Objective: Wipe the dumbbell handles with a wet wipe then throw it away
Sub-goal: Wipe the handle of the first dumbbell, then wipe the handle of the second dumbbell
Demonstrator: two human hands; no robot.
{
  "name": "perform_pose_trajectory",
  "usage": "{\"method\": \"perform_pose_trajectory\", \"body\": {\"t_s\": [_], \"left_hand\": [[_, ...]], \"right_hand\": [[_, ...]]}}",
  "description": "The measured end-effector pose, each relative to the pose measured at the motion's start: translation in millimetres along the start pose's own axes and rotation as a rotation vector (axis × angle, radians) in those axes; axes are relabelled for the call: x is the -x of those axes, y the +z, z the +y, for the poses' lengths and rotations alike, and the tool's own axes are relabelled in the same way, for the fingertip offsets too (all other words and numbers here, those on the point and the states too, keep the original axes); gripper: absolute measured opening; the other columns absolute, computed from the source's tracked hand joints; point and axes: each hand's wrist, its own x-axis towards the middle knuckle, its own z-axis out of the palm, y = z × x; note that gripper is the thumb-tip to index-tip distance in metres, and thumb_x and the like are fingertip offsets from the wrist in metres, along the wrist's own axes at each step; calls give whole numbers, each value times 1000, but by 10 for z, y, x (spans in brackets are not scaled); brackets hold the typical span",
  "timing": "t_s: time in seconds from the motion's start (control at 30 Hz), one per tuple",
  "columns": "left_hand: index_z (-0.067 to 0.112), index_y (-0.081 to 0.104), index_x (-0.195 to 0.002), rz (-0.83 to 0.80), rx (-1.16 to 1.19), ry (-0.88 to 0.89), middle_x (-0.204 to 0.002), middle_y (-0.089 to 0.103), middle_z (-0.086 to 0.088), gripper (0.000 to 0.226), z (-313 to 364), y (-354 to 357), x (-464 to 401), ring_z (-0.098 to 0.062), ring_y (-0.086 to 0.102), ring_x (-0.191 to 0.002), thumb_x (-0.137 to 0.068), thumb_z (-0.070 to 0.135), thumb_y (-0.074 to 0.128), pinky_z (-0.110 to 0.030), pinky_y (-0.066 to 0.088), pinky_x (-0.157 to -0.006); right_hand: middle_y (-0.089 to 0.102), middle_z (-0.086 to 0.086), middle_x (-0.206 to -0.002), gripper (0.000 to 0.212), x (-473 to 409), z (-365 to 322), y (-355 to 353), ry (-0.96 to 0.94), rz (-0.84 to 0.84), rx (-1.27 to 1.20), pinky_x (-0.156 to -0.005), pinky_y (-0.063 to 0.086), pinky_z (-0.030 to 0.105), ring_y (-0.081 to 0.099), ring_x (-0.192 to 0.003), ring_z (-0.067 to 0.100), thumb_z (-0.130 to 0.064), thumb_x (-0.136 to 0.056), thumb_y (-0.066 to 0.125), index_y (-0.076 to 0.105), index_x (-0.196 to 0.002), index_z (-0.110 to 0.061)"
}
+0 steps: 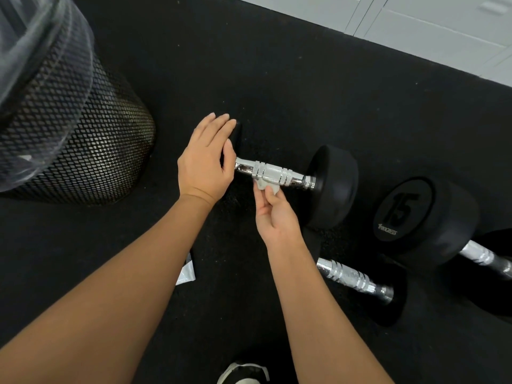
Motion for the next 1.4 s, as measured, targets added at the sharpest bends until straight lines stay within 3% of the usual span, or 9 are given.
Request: {"method": "perform_pose_trajectory", "body": {"t_s": [0.27, 0.5, 0.6, 0.77, 1.03, 1.2, 1.3, 1.33, 1.4], "left_hand": [[13, 54, -130, 5, 7, 5, -136, 53, -1, 43, -7, 3, -6, -16, 40, -134, -96, 24, 31, -24, 33, -104], [13, 55, -129, 6, -2, 10, -135, 54, 0, 41, -9, 9, -1, -16, 41, -133, -95, 23, 33, -22, 32, -104], [14, 54, -130, 2, 6, 6, -136, 53, 1, 42, -10, 12, 0, -15, 39, -134, -95, 23, 33, -21, 32, -103], [13, 55, -130, 7, 19, 15, -136, 54, 0, 42, -11, 11, 0, -15, 40, -134, -95, 23, 33, -23, 34, -104], [14, 55, -129, -14, 35, 0, -136, 54, 1, 42, -6, -6, 5, -15, 39, -134, -95, 24, 33, -22, 32, -105], [14, 54, -128, -43, 51, -25, -134, 53, -1, 38, 122, -84, -22, -15, 34, -137, -93, 19, 40, -43, 14, -117], [10, 57, -125, -24, 365, -43, -121, 57, -2, 34, 462, -147, 15, -5, 47, -118, -93, 10, 44, -17, 32, -107], [11, 59, -122, -82, 527, -144, -116, 58, -1, 31, 582, -168, 11, -2, 52, -108, -94, 9, 46, -12, 40, -99], [14, 63, -114, -291, 853, -495, -110, 63, 0, 24, 784, -219, -38, -6, 59, -100, -95, 16, 48, -21, 49, -93]], "right_hand": [[59, 16, -118, 24, 15, -9, 138, 53, 89, 12, -102, 44, 34, 55, -117, 25, 6, -94, 41, 59, -109, 1], [44, 30, -135, 42, -5, -313, 170, 140, 211, 16, -65, 55, 33, 52, -118, 41, 8, -93, 41, 35, -135, 11], [44, 28, -137, 44, -26, -299, 199, 137, 236, 39, -69, 55, 32, 52, -119, 40, 9, -94, 38, 33, -137, 8], [45, 25, -137, 43, -17, -250, 271, 105, 320, 94, -100, 45, 37, 49, -123, 39, 13, -92, 36, 37, -135, 8], [54, 25, -127, 33, 323, -309, 258, -5, 217, 129, -97, 48, 39, 56, -116, 34, 11, -93, 40, 46, -125, 10], [61, 17, -120, 29, 463, -560, 208, -116, 0, 485, -88, 52, 36, 61, -109, 28, 5, -94, 42, 54, -120, 2], [65, 12, -114, 28, 554, -792, 206, -60, -152, 757, -84, 54, 36, 64, -103, 24, 2, -93, 46, 59, -117, -5], [66, 11, -112, 28, 582, -857, 221, -54, -188, 830, -83, 55, 35, 65, -101, 22, 1, -93, 46, 60, -116, -7], [68, 8, -105, 25, 617, -967, 253, -80, -213, 948, -78, 55, 32, 67, -93, 19, -1, -92, 49, 60, -113, -10]]}}
